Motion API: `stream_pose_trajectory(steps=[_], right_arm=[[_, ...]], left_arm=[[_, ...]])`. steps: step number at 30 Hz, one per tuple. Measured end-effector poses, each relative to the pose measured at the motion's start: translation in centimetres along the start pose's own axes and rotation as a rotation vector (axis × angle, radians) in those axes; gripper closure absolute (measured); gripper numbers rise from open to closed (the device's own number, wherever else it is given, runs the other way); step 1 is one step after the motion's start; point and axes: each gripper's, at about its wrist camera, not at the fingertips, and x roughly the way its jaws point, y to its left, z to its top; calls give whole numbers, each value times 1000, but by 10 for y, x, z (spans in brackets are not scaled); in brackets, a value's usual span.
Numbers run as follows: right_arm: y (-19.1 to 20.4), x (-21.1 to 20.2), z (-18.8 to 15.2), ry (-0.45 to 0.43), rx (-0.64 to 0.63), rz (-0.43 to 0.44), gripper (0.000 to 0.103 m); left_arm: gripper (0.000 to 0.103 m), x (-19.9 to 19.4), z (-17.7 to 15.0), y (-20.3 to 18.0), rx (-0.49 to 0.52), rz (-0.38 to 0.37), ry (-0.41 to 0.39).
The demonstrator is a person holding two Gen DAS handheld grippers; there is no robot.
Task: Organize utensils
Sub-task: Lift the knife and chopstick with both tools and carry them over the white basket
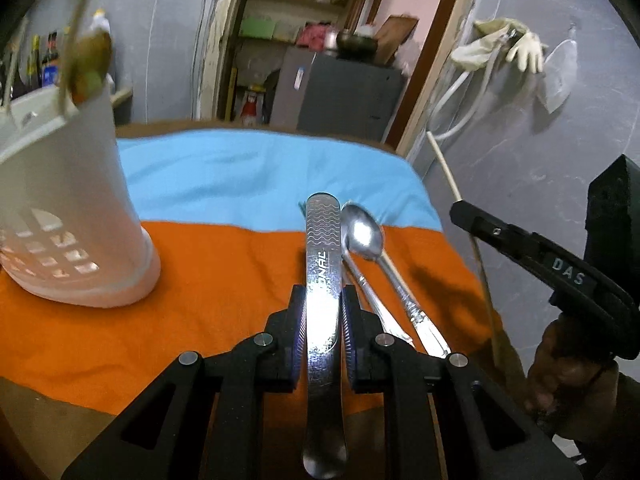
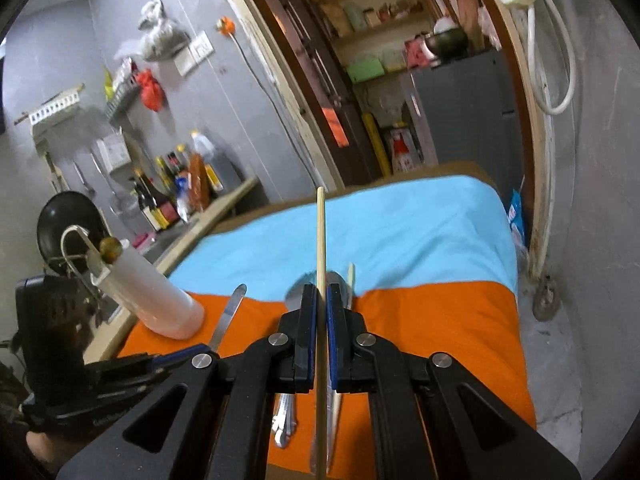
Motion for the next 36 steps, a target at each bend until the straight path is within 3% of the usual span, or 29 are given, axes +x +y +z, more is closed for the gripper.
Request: stream_pose_trajectory(steps=[7, 20, 26, 33, 36], right_arm=[[22, -6, 8, -56, -34, 5, 100], [87, -34, 41, -265, -72, 77, 100], [129, -27, 58, -360, -83, 134, 100], [169, -2, 65, -435, -22, 237, 100], [183, 8, 67, -465, -5, 263, 100]], left_arm=[[89, -31, 8, -8, 14, -31, -136], [89, -109, 43, 12, -7, -45, -339], [89, -151, 64, 47, -37, -29, -433], [89, -178, 85, 116, -75, 46, -546], [89, -184, 89, 149, -105, 45, -599]])
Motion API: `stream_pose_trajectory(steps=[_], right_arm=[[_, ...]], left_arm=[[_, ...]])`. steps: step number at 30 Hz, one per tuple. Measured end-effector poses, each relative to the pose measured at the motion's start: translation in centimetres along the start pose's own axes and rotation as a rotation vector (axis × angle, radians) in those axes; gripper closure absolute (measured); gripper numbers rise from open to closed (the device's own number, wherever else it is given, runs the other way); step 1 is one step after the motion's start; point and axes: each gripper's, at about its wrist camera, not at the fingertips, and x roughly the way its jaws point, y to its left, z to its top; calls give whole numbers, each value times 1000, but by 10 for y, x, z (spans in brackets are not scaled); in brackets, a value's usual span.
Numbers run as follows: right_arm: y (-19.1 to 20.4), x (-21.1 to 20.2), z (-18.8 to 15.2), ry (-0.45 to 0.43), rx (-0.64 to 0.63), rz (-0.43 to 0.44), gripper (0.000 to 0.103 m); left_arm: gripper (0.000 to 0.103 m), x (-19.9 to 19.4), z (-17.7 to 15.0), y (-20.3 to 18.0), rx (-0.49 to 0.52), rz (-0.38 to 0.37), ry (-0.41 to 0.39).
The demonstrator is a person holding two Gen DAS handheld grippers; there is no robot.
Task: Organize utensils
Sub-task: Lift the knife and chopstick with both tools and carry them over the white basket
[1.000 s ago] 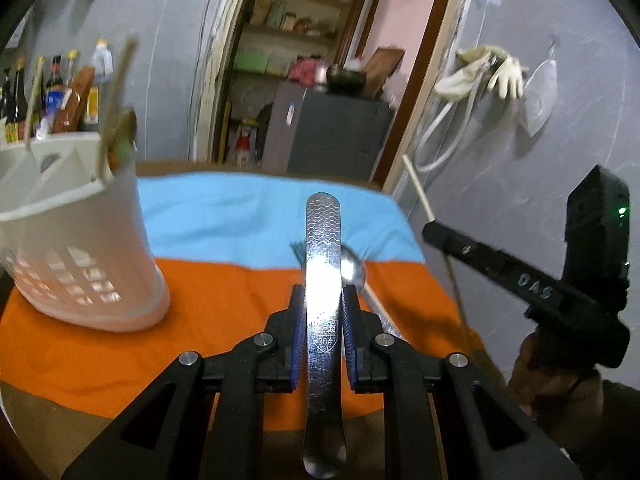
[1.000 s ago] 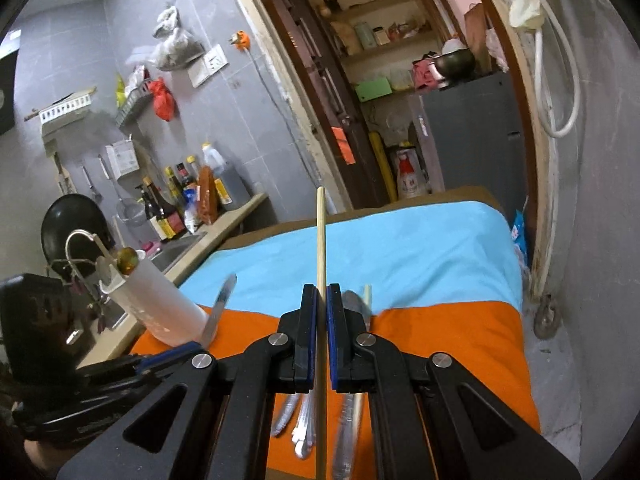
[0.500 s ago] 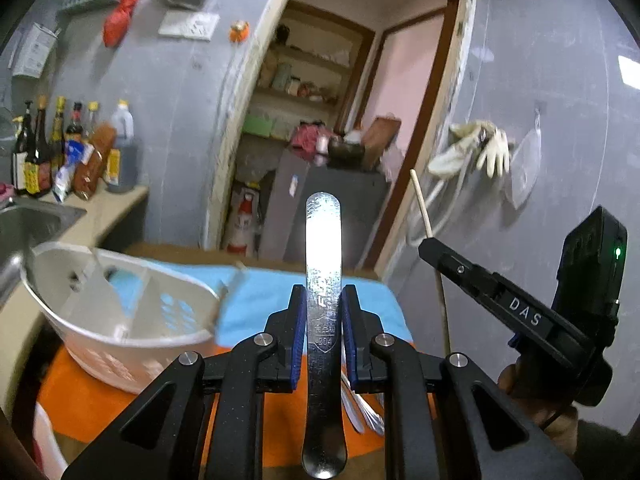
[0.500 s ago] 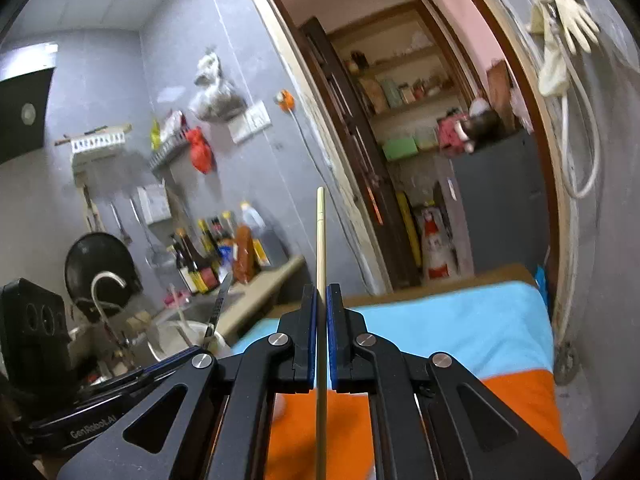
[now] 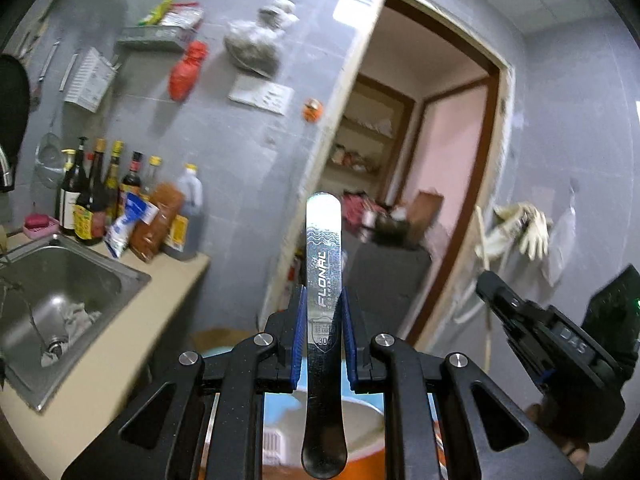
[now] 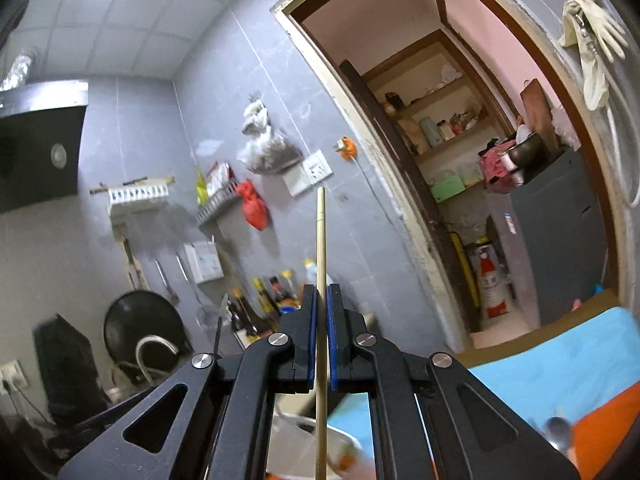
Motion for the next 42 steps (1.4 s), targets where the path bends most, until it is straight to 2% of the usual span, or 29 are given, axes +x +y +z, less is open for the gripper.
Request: stream_pose_trajectory(steps=[9, 13, 17, 25, 31, 42], right_arm=[[12, 25, -23, -133, 16, -23, 100], [16, 30, -38, -178, -48, -38, 100], [20, 34, -51, -195, -126, -36, 100], [21, 43, -74, -182, -214, -56, 100], [23, 44, -75, -200, -246, -62, 100], [29, 46, -77, -193, -287, -68, 100]], left_arm=[[89, -4, 0, 72, -149, -14, -209], [89, -5, -6, 81, -139, -10, -260], [89, -6, -15, 78, -86, 20, -302], [89, 4, -36, 62, 50, 89, -340], [89, 15, -48, 55, 141, 138, -339], [89, 23, -58, 59, 165, 163, -308]])
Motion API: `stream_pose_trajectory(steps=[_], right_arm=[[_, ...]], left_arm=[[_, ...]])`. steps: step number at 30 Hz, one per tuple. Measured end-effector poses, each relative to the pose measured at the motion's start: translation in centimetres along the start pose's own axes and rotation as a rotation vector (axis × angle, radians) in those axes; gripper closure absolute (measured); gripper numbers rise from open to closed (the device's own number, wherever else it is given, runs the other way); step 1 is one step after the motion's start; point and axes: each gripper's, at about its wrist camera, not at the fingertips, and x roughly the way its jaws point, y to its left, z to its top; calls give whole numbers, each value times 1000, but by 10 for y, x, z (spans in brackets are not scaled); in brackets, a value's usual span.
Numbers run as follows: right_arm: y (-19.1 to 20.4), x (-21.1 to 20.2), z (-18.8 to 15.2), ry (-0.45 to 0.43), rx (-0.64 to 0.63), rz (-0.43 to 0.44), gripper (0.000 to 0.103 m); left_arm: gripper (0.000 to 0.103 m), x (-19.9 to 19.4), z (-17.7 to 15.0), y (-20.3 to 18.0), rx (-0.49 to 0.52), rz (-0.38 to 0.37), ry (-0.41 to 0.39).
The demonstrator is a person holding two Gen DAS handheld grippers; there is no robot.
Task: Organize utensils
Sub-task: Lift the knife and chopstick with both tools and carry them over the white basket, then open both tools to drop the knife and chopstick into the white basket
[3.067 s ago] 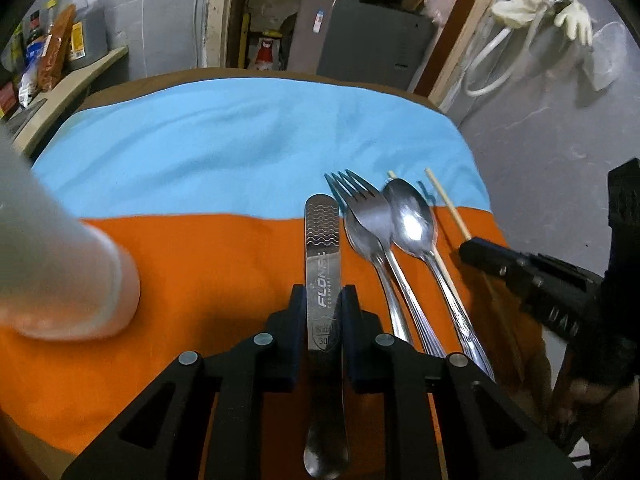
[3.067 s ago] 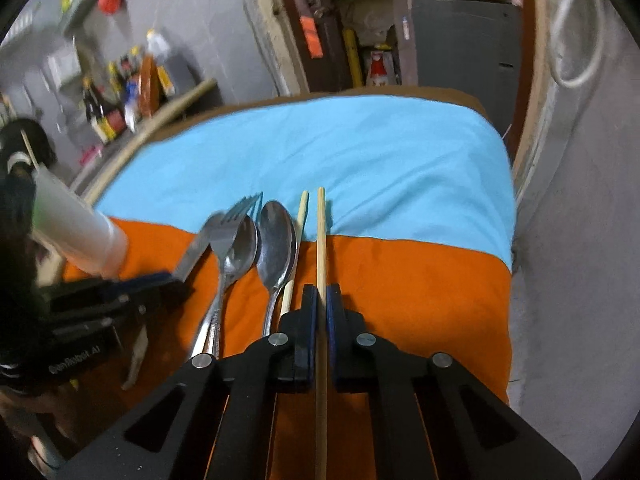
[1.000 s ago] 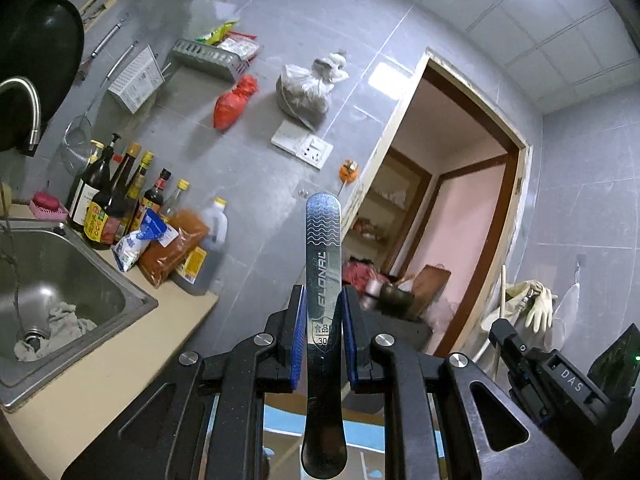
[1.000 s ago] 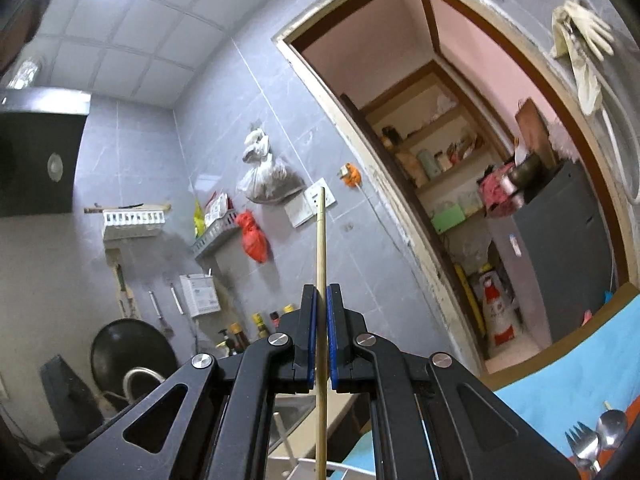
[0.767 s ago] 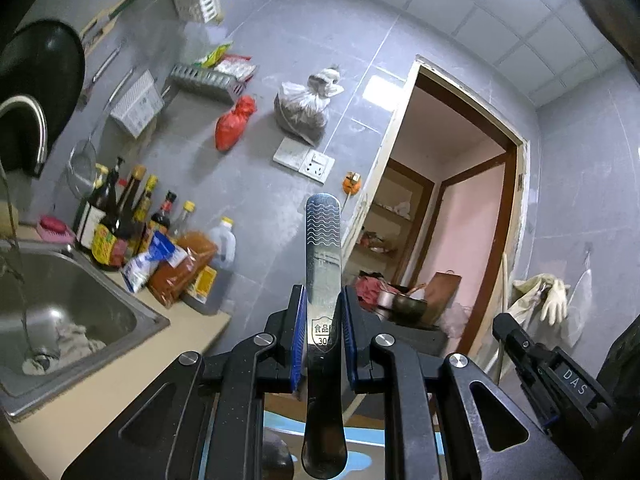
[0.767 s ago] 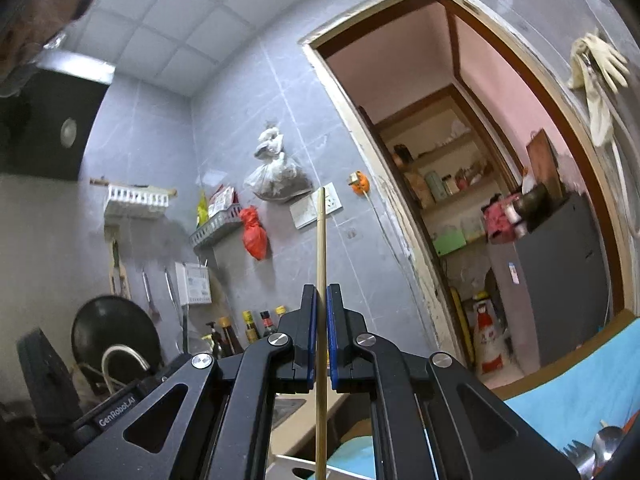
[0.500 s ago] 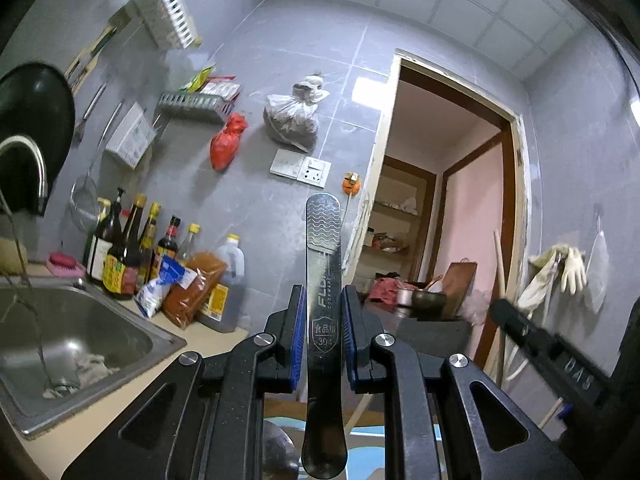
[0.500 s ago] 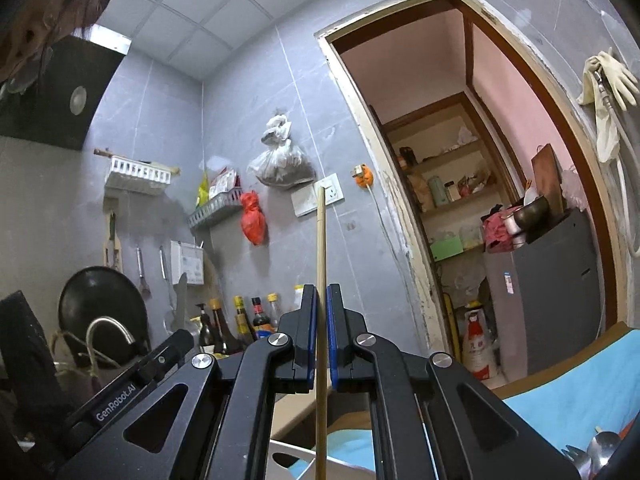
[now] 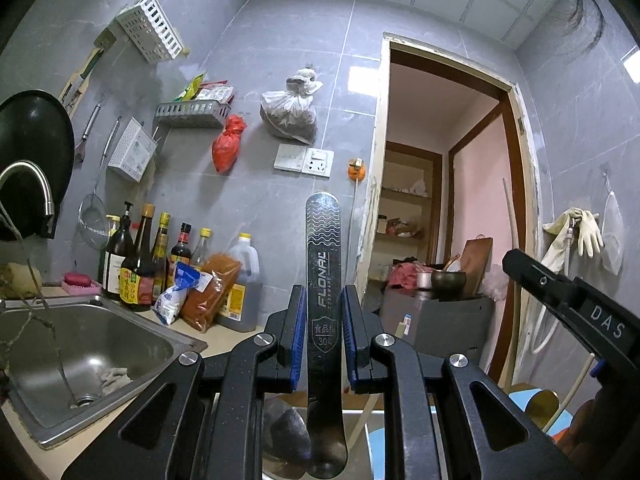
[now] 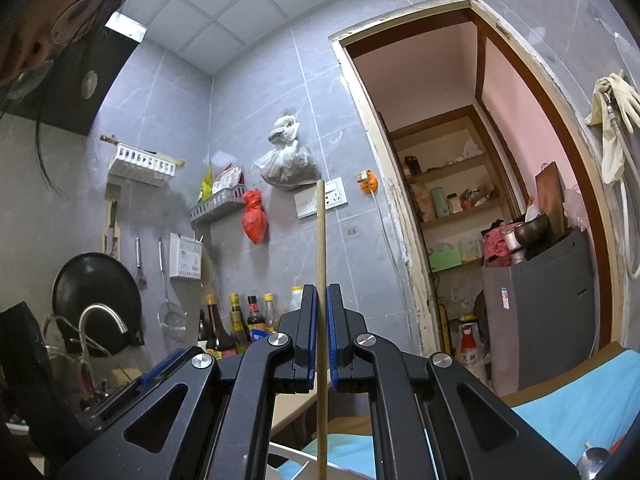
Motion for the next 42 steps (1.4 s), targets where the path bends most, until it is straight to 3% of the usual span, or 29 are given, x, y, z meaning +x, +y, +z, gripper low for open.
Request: stream_pose_trajectory(steps=[25, 27, 31, 34, 36, 37, 42], right_arm=[[2, -10, 3, 92, -1, 1, 98], [0, -13, 7, 103, 0, -5, 97], [-6, -22, 18, 117, 10, -23, 93], [-12, -30, 28, 141, 7, -38, 75], [-17, -36, 36, 164, 0, -51, 73], [-20, -39, 39, 173, -1, -60, 72], [-38, -60, 59, 202, 3, -110, 43]], left_arm=[[87, -13, -4, -2, -16, -27, 100], [75, -15, 1, -2, -23, -34, 102], [72, -18, 15, -6, -36, -46, 136], [64, -19, 28, -13, -41, -47, 168], [46, -21, 39, -20, -50, -52, 183], [43, -22, 43, -24, -54, -51, 189], [14, -24, 60, -52, -59, -62, 266]])
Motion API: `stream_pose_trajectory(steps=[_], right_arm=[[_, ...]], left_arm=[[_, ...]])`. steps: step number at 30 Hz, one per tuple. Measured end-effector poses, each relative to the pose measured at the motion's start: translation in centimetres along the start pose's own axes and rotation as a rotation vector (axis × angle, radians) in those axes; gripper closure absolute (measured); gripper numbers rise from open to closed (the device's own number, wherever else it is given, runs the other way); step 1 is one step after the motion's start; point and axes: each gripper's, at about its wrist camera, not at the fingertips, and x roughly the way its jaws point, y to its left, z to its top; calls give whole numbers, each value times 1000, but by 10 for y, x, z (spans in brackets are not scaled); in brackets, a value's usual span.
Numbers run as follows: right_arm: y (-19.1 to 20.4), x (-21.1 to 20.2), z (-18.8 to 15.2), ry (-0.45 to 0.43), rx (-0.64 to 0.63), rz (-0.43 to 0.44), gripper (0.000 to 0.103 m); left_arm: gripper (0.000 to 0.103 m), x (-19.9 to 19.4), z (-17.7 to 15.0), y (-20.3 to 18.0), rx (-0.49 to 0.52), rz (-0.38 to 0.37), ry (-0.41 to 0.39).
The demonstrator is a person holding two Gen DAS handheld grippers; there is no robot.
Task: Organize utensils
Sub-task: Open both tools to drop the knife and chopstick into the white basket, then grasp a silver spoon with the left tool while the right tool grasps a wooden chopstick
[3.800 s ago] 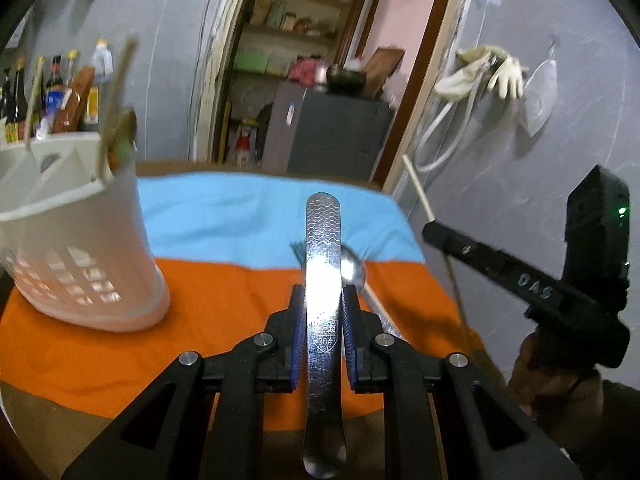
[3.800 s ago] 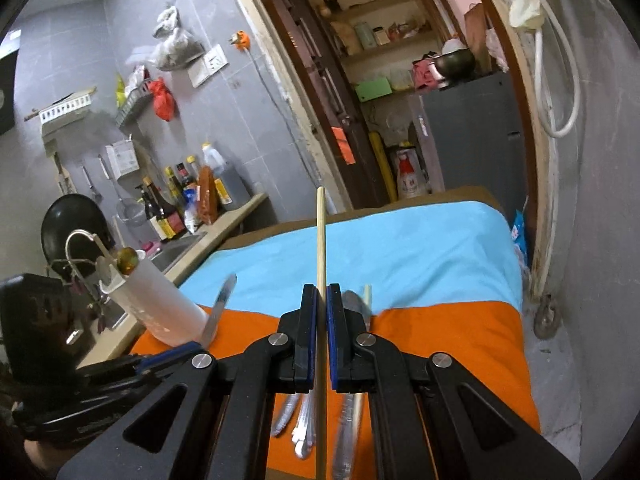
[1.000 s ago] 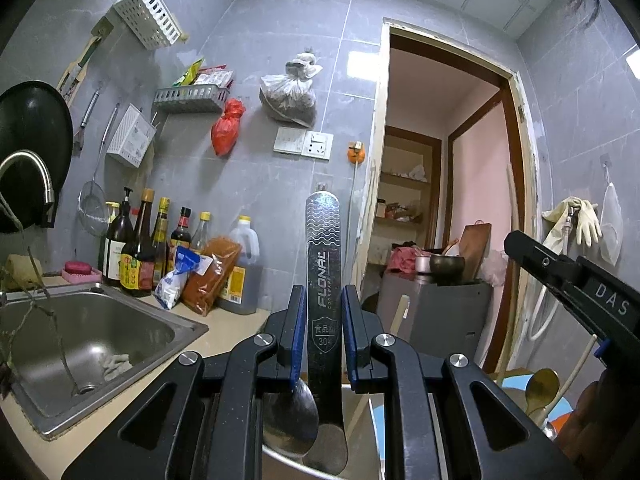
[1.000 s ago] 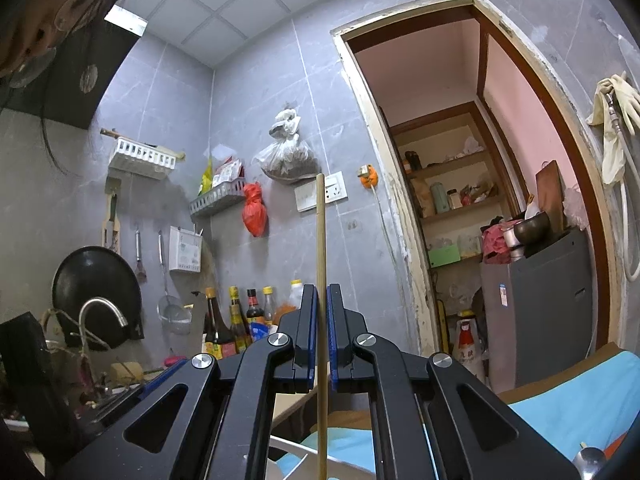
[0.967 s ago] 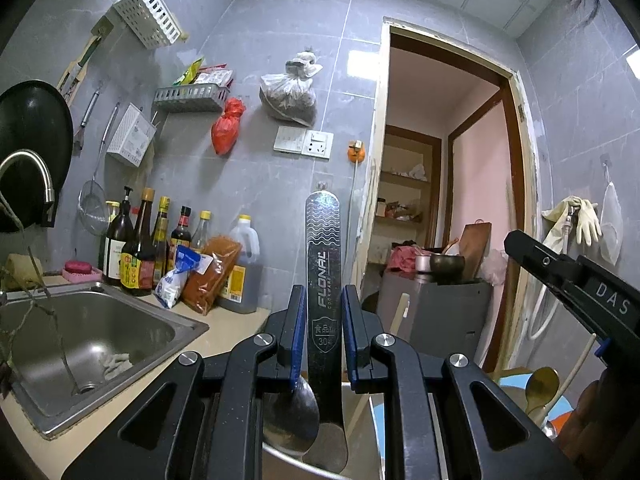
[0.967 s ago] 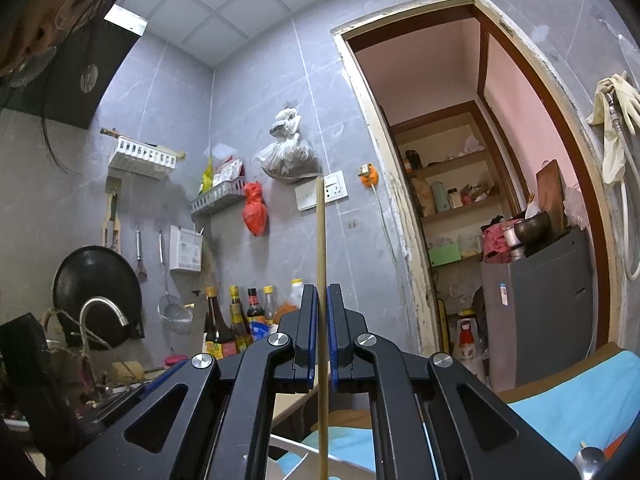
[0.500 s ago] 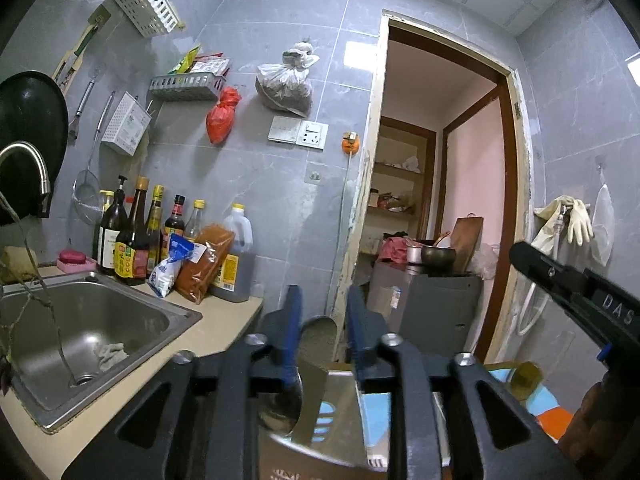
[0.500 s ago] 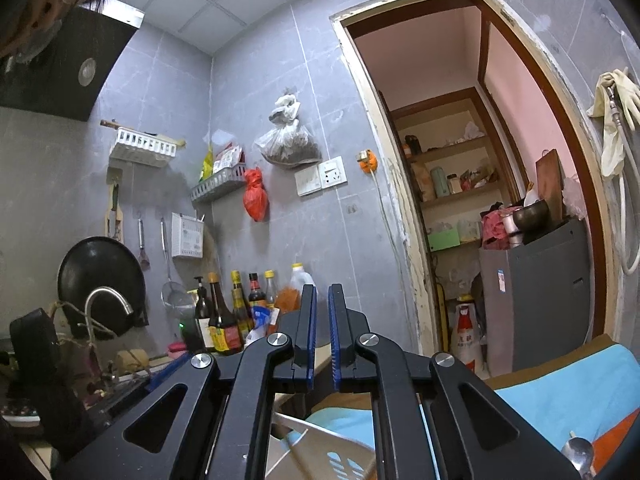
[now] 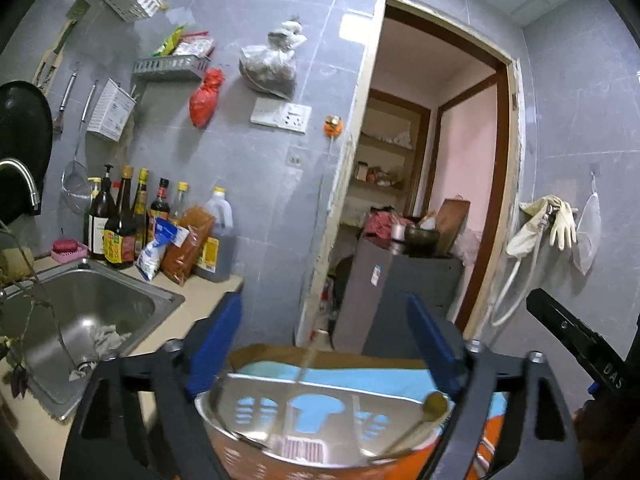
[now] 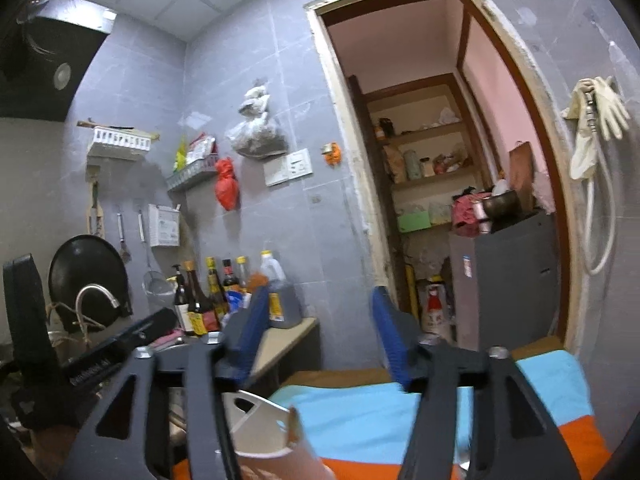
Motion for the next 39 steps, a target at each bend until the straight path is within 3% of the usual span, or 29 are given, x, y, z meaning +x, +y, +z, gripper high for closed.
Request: stream_pose_trajectory(steps=[3, 11, 22, 28, 32, 36, 39], right_arm=[[-15, -14, 8, 22, -3, -21, 23], [-58, -54, 18, 74, -27, -65, 0], [-126, -72, -8, 259, -19, -168, 0], [-161, -65, -36, 401, -10, -214, 0], [-178, -61, -53, 473, -5, -219, 0], [-191, -55, -66, 544, 10, -227, 1], [-199, -49, -78, 611, 6, -231, 7]], left_arm=[[4, -3, -3, -18, -29, 5, 34], [3, -11, -31, -76, 23, 56, 112], [3, 1, -89, -125, 34, 48, 289], [3, 20, -118, -148, 39, -25, 383], [3, 41, -133, -156, 25, -73, 461], [4, 62, -147, -159, 21, -66, 536], [6, 74, -156, -157, 20, -75, 596]])
